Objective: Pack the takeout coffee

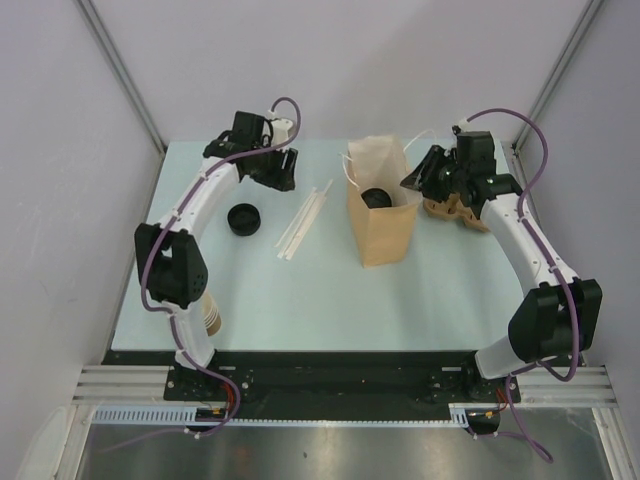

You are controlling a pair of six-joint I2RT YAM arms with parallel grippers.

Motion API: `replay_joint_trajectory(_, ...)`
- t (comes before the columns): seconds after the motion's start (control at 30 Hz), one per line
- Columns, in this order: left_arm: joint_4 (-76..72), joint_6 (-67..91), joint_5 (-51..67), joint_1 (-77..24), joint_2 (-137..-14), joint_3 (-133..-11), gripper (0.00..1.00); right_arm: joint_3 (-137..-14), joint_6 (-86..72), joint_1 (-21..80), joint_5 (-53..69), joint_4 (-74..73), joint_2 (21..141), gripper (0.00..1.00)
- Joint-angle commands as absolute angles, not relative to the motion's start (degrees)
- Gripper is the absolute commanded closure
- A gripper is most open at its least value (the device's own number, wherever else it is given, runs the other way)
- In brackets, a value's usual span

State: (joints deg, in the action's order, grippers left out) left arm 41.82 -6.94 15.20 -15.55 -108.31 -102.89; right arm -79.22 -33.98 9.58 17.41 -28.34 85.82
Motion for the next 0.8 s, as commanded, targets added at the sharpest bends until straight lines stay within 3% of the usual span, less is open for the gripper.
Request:
replay_joint_trajectory(0.0, 44.91, -10.01, 13.45, -15.47, -111.44, -104.94, 0.46, -78.93, -32.96, 9.14, 18.02, -28.04, 83.85, 0.53)
replay_joint_trajectory(0.07, 45.00, -10.72, 13.01, -15.64, -112.06, -104.24, 0.56, -79.01, -32.26, 9.14, 18.02, -27.78, 83.15, 0.50)
replay_joint_trajectory(0.13, 45.26, -11.25, 13.09, -15.91, -113.02, -103.80, 0.59, -79.01, -31.38, 8.97, 17.75, -27.86, 82.53, 0.46)
replay_joint_trajectory(0.47, 43.33, -12.48, 11.43, -17.93, -117.94, -103.35, 0.56, -79.10, -26.19, 8.17, 18.46, -27.16, 76.73, 0.25)
replay_joint_trajectory(0.6, 43.42, -13.27, 10.55, -18.54, -120.93, -104.68, 0.56, -79.10, -22.95, 7.91, 19.42, -26.89, 73.75, 0.00)
replay_joint_trajectory(0.77, 42.80, -14.41, 10.20, -19.25, -123.74, -106.08, 0.58, -79.37, -19.52, 7.56, 18.73, -26.72, 69.27, 0.00)
